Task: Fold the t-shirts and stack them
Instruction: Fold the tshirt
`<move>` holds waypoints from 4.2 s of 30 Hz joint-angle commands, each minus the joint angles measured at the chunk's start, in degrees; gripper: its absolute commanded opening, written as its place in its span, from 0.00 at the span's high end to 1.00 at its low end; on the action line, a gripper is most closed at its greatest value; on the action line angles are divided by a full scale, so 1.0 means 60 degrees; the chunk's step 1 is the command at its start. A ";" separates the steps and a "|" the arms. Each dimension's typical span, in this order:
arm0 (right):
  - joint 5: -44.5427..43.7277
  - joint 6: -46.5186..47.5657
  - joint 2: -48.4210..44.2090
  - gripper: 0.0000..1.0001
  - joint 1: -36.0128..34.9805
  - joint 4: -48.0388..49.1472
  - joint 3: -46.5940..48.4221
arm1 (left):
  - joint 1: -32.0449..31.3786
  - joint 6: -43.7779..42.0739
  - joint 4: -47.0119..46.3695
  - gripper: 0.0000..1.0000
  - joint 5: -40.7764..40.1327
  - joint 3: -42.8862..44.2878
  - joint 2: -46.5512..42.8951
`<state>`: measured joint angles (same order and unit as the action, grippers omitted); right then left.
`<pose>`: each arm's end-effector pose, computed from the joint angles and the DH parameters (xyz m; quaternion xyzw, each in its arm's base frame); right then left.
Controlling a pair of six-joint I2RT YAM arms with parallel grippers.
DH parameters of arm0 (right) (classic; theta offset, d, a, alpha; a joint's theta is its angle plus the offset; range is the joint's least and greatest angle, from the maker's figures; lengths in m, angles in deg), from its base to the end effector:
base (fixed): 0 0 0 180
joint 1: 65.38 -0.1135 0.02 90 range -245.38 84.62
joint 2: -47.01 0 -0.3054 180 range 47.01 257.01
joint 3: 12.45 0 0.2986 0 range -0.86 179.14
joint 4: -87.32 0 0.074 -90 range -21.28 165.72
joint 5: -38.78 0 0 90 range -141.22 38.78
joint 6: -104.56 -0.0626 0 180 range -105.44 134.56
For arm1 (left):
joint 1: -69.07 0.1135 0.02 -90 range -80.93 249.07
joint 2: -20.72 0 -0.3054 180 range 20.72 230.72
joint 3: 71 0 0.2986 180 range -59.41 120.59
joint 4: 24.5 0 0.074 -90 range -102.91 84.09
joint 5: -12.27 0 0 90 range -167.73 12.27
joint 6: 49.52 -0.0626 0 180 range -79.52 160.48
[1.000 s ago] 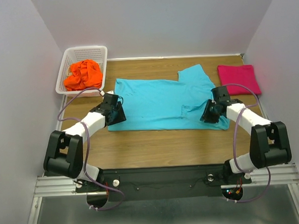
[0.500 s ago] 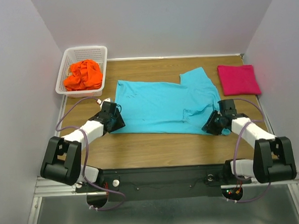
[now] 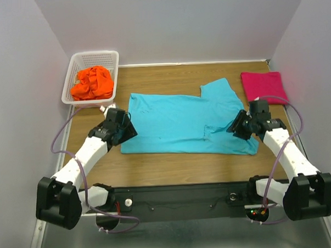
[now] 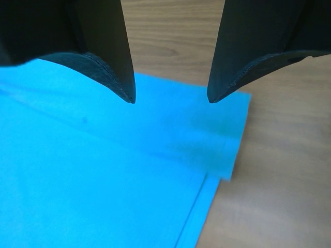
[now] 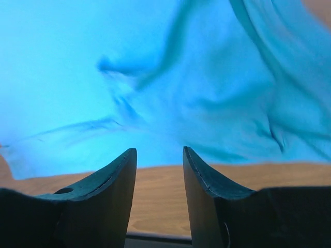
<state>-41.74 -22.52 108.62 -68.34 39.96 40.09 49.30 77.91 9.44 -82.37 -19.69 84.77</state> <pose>0.2439 0.0229 0.2220 0.2571 0.9191 0.1729 0.2433 0.2569 -0.0870 0.2230 -0.1573 0.9153 -0.1435 0.3418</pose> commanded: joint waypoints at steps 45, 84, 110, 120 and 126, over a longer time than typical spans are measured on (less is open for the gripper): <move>-0.0802 0.2999 0.4981 0.61 0.0142 0.1889 0.3793 | 0.0526 -0.3130 -0.1671 0.23 -0.2155 0.3059 0.4353; -0.0935 0.4203 0.8776 0.59 0.1958 0.2021 0.6328 | 0.1390 -0.5799 -0.2861 0.33 -0.2258 0.6064 0.8162; 0.0384 0.5492 0.8702 0.60 0.1973 0.1977 0.6740 | 0.1376 -0.6180 -0.2920 0.25 -0.0516 0.6430 0.8645; -0.0363 0.5506 0.9170 0.64 0.1915 0.1919 0.6476 | 0.1391 -0.6180 -0.2686 0.32 -0.0398 0.6635 0.8968; -0.0598 0.5594 0.9376 0.91 0.1914 0.1875 0.6549 | 0.1405 -0.6473 -0.2393 0.57 -0.0164 0.7074 0.9349</move>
<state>-43.73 10.09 162.03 -56.80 51.85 78.97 57.45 40.97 -8.66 -84.16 20.71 138.54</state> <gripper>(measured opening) 0.141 0.483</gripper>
